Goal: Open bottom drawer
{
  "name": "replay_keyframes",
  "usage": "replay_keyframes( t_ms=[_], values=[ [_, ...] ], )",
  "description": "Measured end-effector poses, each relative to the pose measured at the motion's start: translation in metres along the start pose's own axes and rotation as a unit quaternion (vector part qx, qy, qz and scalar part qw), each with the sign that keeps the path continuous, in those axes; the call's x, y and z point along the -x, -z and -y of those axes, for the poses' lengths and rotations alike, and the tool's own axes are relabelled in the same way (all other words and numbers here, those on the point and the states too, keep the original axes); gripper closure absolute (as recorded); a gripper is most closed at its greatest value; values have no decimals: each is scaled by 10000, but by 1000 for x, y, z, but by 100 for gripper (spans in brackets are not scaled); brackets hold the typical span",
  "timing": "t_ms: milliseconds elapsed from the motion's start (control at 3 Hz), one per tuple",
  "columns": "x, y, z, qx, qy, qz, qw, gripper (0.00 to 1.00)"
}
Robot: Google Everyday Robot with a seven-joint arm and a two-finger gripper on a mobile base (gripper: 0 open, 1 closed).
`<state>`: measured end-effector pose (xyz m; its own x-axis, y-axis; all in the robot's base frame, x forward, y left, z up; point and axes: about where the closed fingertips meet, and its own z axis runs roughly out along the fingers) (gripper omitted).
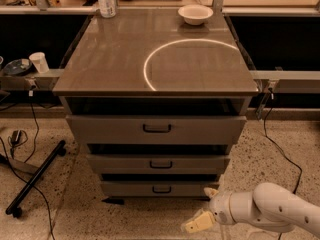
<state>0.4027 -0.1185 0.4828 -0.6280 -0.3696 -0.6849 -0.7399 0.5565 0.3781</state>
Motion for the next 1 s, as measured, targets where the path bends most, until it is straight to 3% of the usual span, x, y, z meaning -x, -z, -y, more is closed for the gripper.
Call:
replay_keyframes(
  t_ms=[333,1000],
  values=[
    [-1,-36,-2,221,-135,-13,9997,0],
    [-5,-39,-4,257,18,-197,9995,0]
  ],
)
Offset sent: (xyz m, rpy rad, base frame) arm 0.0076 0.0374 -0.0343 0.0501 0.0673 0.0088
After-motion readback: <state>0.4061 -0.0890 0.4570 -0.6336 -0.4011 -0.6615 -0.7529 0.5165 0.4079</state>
